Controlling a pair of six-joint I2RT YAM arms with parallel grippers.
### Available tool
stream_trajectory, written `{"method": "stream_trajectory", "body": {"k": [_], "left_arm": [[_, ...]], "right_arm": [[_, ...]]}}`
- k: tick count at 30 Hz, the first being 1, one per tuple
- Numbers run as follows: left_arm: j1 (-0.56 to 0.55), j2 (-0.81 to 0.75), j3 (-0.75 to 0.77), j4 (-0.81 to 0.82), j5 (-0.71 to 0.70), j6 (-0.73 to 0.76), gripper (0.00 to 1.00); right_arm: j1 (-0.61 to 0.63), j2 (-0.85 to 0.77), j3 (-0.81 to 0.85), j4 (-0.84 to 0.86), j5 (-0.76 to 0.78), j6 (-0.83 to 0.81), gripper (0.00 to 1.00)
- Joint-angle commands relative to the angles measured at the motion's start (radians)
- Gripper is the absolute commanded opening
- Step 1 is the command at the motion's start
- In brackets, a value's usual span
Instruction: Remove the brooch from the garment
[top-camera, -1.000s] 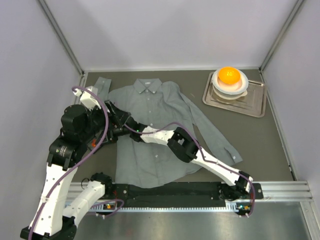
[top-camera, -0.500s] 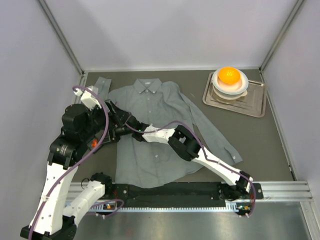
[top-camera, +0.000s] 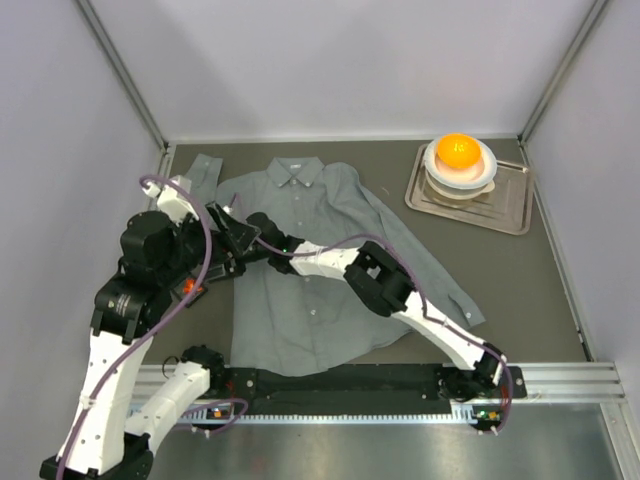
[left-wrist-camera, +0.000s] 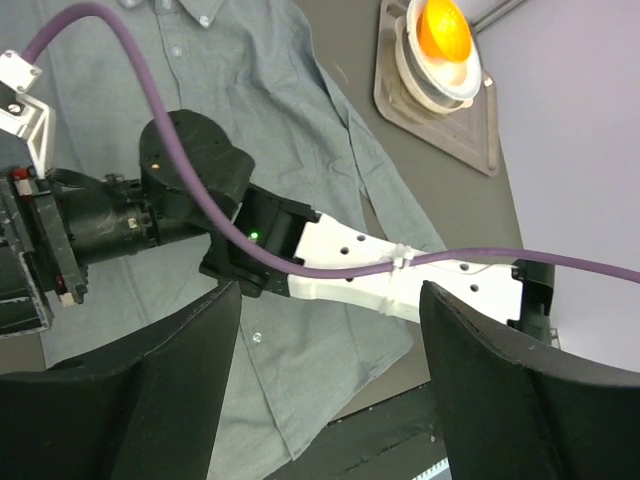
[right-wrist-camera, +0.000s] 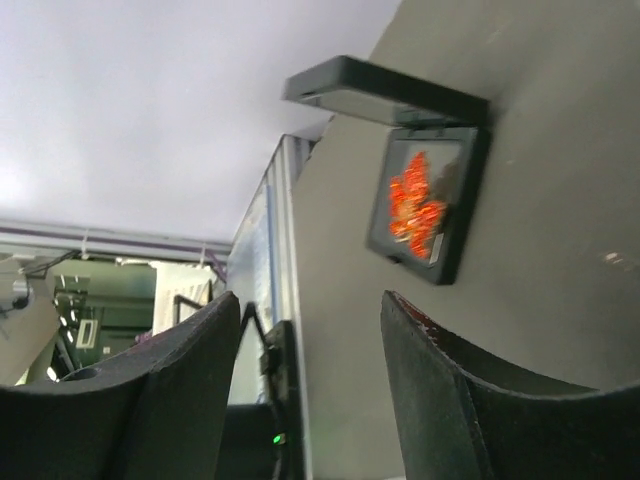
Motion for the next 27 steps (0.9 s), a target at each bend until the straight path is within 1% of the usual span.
{"method": "stream_trajectory", "body": {"k": [1, 3, 4, 5, 6, 7, 8, 9, 10, 11, 12, 13, 14, 15, 16, 17, 18, 19, 20, 21, 22, 23, 25, 27], "left_arm": [[-0.002, -0.048, 0.085, 0.004, -0.031, -0.021, 0.77], [-0.002, -0.051, 0.112, 0.009, -0.033, -0.023, 0.77], [0.000, -0.051, 0.129, 0.011, -0.034, -0.026, 0.77], [-0.002, -0.049, 0.134, 0.012, -0.036, -0.027, 0.77], [-0.002, -0.052, 0.135, 0.027, -0.036, -0.037, 0.77], [-0.002, -0.057, 0.128, 0.040, -0.033, -0.041, 0.78], [-0.002, -0.063, 0.120, 0.058, -0.021, -0.049, 0.77], [-0.002, -0.075, 0.108, 0.078, -0.011, -0.069, 0.78], [0.000, -0.078, 0.083, 0.119, -0.002, -0.080, 0.78], [-0.002, -0.083, 0.068, 0.138, 0.024, -0.104, 0.78], [0.000, -0.084, 0.053, 0.155, 0.038, -0.115, 0.78], [-0.002, -0.084, 0.027, 0.187, 0.051, -0.124, 0.78], [-0.002, -0.083, 0.014, 0.199, 0.061, -0.139, 0.78], [-0.002, -0.081, 0.002, 0.213, 0.079, -0.146, 0.78], [-0.002, -0.083, -0.021, 0.227, 0.085, -0.149, 0.78], [-0.002, -0.081, -0.027, 0.245, 0.091, -0.158, 0.78], [-0.002, -0.083, -0.032, 0.251, 0.104, -0.162, 0.78], [0.000, -0.081, -0.040, 0.257, 0.114, -0.169, 0.78], [0.000, -0.083, -0.043, 0.276, 0.122, -0.181, 0.78], [-0.002, -0.084, -0.041, 0.279, 0.130, -0.185, 0.78], [-0.002, -0.086, -0.037, 0.279, 0.145, -0.190, 0.78], [0.000, -0.091, -0.034, 0.279, 0.150, -0.196, 0.78], [-0.002, -0.098, -0.015, 0.267, 0.156, -0.198, 0.78], [-0.002, -0.109, 0.005, 0.241, 0.154, -0.192, 0.79]], "right_arm": [[-0.015, -0.247, -0.091, 0.024, -0.048, -0.029, 0.59], [-0.047, -0.376, -0.180, 0.023, -0.050, -0.030, 0.59], [-0.061, -0.425, -0.305, 0.021, -0.036, -0.029, 0.59], [-0.081, -0.475, -0.377, 0.021, -0.007, -0.029, 0.58], [-0.100, -0.597, -0.447, 0.018, 0.009, -0.044, 0.59], [-0.141, -0.655, -0.586, -0.011, 0.027, -0.064, 0.59], [-0.159, -0.727, -0.656, -0.037, 0.070, -0.088, 0.59], [-0.176, -0.857, -0.717, -0.075, 0.097, -0.163, 0.60], [-0.207, -0.929, -0.810, -0.224, 0.131, -0.212, 0.60], [-0.219, -0.991, -0.843, -0.311, 0.226, -0.269, 0.61], [-0.229, -1.047, -0.868, -0.425, 0.286, -0.374, 0.63], [-0.235, -1.173, -0.912, -0.515, 0.350, -0.426, 0.64], [-0.238, -1.233, -0.937, -0.669, 0.490, -0.469, 0.66], [-0.239, -1.305, -0.966, -0.728, 0.566, -0.531, 0.68], [-0.239, -1.427, -1.021, -0.780, 0.635, -0.553, 0.70], [-0.239, -1.498, -1.046, -0.883, 0.751, -0.569, 0.75], [-0.239, -1.563, -1.067, -0.925, 0.803, -0.581, 0.77], [-0.241, -1.620, -1.106, -0.972, 0.838, -0.581, 0.78], [-0.241, -1.749, -1.121, -1.009, 0.887, -0.577, 0.84], [-0.241, -1.807, -1.146, -1.076, 0.906, -0.569, 0.85], [-0.241, -1.877, -1.155, -1.106, 0.920, -0.561, 0.92], [-0.241, -1.998, -1.164, -1.126, 0.947, -0.557, 0.97], [-0.241, -2.132, -1.187, -1.167, 0.958, -0.532, 0.99], [-0.241, -2.265, -1.158, -1.215, 0.981, -0.509, 0.99]]}}
